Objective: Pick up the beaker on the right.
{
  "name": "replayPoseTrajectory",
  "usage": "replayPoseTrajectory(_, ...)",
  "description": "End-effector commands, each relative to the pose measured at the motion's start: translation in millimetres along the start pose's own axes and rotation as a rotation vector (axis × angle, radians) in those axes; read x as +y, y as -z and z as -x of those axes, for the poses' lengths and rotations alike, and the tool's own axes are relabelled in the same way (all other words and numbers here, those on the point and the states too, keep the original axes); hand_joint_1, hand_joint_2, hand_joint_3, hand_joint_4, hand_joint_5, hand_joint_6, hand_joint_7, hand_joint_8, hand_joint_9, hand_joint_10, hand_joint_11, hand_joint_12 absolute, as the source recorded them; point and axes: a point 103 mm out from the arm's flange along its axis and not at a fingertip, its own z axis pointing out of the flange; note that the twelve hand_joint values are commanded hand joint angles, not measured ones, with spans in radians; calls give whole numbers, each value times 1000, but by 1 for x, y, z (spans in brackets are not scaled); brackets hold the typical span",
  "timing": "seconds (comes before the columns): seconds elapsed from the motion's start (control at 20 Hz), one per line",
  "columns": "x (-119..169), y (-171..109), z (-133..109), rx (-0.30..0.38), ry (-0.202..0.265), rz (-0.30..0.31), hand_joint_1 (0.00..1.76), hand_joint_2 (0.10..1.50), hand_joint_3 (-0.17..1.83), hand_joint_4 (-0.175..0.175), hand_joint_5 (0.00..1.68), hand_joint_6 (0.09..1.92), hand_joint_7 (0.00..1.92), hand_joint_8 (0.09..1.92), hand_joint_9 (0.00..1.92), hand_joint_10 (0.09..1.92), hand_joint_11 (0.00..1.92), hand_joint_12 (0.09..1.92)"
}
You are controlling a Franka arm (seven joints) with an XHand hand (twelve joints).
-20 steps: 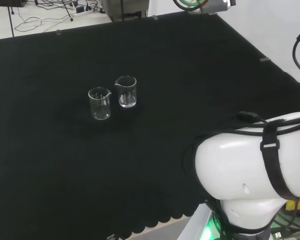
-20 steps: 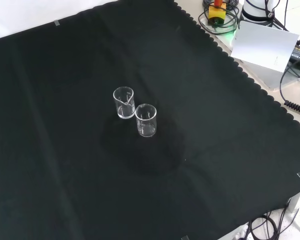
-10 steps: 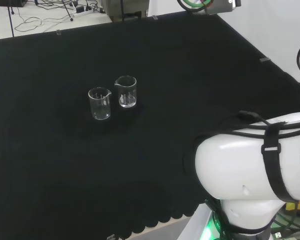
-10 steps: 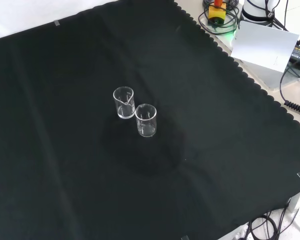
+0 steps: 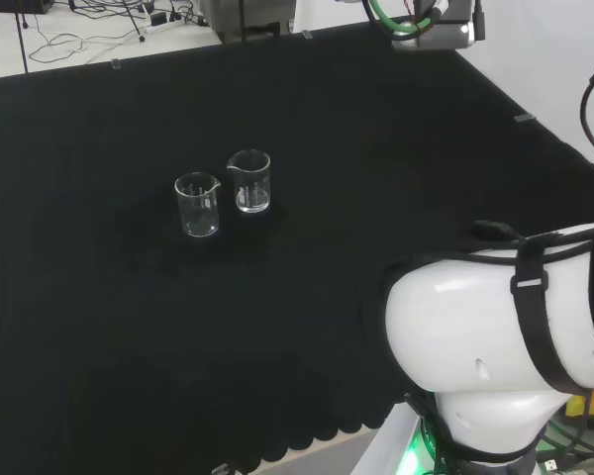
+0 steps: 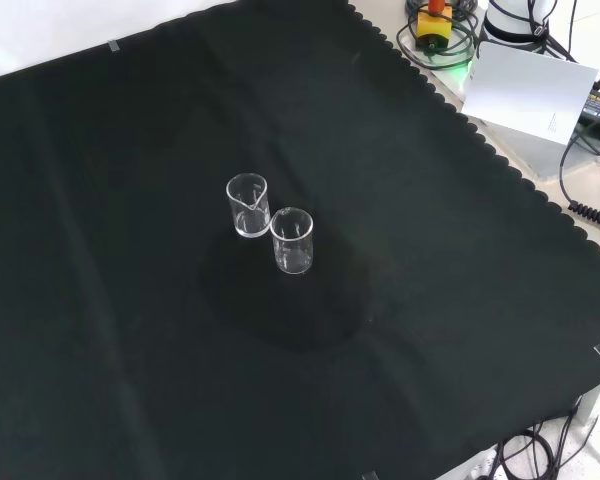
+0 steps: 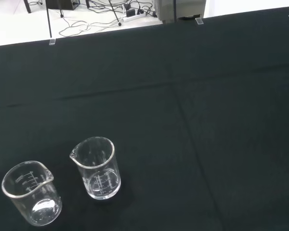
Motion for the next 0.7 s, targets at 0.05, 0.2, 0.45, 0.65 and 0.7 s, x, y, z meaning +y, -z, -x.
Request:
replayPoseTrajectory(0.05,19,-33,10,27,7,-15,185,1274,238,-8,367,87,253,87,428,87,0,1262)
replayPoseTrajectory(0.2,38,-53,10,44,28,-19,249,1245,218,-8,370,87,275,87,458,87,0,1287)
replayPoseTrajectory(0.45,70,-84,15,72,52,-46,317,1211,202,-9,372,87,292,87,481,87,0,1324)
replayPoseTrajectory(0.65,87,-109,19,87,59,-70,358,1174,190,-10,356,87,295,87,482,107,0,1340)
replayPoseTrajectory(0.7,91,-115,19,90,64,-73,372,1158,198,-10,351,87,290,87,467,148,0,1346)
